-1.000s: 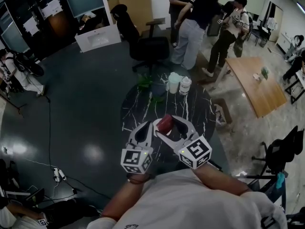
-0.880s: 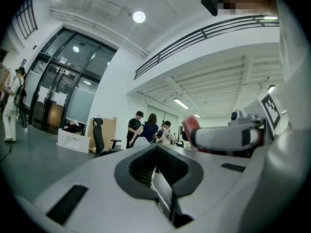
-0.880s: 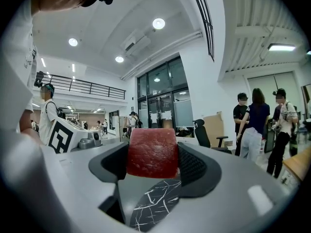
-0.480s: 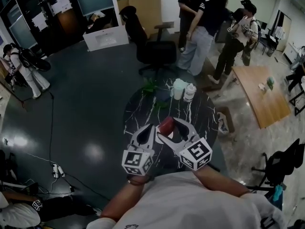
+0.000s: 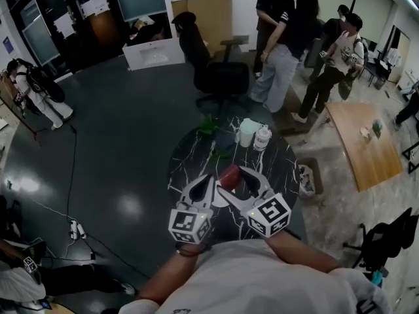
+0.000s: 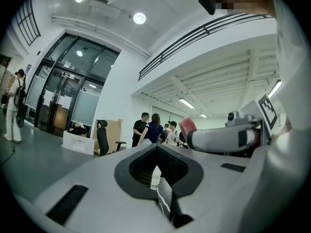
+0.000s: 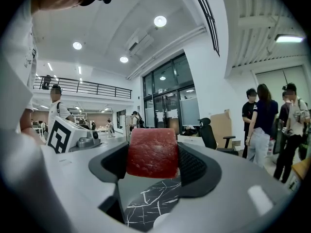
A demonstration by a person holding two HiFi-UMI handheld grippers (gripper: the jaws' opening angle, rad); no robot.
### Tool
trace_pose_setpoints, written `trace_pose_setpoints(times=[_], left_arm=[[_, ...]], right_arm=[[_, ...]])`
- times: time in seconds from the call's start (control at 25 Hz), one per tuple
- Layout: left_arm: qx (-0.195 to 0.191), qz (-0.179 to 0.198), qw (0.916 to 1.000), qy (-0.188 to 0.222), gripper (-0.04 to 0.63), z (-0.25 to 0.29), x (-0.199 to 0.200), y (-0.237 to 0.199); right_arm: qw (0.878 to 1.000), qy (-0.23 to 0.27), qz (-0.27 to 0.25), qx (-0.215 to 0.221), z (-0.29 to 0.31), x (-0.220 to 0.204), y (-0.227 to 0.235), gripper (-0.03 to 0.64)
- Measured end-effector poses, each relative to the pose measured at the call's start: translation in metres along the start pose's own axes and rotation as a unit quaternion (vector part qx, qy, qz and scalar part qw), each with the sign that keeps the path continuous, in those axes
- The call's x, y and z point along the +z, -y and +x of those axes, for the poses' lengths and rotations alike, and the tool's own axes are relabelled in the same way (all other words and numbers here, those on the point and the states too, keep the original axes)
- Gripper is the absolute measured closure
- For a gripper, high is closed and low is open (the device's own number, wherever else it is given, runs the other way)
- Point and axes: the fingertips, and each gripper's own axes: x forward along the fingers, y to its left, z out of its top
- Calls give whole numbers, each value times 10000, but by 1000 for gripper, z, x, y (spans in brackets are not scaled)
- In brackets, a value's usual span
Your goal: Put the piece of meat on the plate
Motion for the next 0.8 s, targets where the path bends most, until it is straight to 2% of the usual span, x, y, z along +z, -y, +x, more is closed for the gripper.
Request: trace_pose_setpoints(times=[0.48,0.8], left_arm=[[336,-75,9994,-20,589,44,-18,-2],[754,-17,9972,-19,589,54,-39,-11]], right_arm=[[9991,-202,-27,380,7,-14,44,319],[9962,-484,17,721,11,-40,59,319]])
